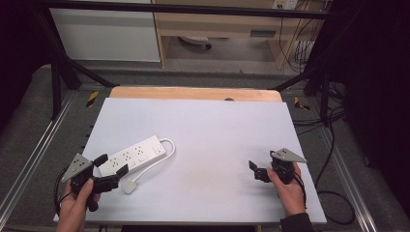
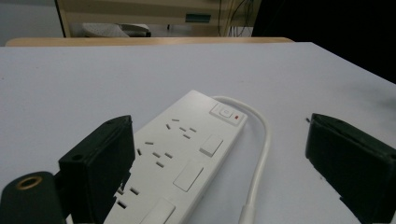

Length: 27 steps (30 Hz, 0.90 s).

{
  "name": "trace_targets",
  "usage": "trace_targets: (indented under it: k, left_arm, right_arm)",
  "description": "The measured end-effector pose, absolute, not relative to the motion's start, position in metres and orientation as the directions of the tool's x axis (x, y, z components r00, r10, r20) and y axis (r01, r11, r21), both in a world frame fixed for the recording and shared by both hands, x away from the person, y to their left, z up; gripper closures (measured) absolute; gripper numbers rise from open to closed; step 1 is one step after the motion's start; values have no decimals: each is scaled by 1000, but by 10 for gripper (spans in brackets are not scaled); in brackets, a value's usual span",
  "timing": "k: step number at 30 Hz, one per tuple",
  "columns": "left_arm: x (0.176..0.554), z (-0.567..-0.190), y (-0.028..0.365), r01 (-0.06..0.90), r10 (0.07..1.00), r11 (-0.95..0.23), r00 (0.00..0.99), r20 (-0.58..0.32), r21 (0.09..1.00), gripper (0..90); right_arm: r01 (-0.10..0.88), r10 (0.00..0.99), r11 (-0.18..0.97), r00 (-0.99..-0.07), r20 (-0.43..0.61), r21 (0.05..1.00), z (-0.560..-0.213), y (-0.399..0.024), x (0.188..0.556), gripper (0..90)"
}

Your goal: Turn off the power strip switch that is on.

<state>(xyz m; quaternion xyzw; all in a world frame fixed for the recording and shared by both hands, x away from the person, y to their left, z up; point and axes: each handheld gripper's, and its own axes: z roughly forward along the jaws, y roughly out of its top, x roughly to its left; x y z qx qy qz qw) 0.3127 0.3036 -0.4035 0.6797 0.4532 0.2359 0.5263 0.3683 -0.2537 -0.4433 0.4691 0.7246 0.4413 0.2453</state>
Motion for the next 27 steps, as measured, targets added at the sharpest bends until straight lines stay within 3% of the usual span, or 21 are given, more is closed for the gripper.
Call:
trace_targets:
  k: [27]
  left_arm:
    - [307,-396,308,347,845,-1,502,-185,938,76]
  right_arm:
    - [430,886,154,-459,68,890,-434,-251,356,48]
